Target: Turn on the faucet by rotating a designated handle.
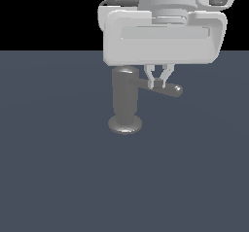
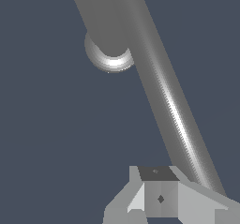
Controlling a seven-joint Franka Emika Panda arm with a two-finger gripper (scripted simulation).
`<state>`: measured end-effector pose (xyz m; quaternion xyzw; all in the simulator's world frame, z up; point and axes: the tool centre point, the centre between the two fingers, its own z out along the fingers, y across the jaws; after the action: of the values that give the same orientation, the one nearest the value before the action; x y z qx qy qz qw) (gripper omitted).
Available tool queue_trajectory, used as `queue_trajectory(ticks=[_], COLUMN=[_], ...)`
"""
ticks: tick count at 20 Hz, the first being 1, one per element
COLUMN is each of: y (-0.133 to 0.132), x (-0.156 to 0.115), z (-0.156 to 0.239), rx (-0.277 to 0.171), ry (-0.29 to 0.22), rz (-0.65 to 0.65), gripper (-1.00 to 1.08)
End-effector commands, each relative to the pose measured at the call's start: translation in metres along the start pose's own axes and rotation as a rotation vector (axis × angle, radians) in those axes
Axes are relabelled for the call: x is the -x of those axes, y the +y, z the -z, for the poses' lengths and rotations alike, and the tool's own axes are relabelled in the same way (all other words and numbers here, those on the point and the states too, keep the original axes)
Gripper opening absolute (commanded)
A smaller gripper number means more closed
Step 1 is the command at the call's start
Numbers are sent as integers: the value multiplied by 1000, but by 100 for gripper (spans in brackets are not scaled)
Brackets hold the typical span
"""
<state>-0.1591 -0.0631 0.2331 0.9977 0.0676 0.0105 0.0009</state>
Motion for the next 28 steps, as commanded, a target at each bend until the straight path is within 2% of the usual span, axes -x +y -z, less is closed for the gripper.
queue_trajectory(ticks=[1,17,18,19,28], y=[11,81,81,61,81], x=[0,-12,-12,-28,-50], z=[-11,-12,-12,1,-1], rx=[-3,-3,-3,7,6], ry=[-21,-21,-21,9,4], rz=[3,3,3,47,40], gripper=[-100,-100,-100,-100,-100])
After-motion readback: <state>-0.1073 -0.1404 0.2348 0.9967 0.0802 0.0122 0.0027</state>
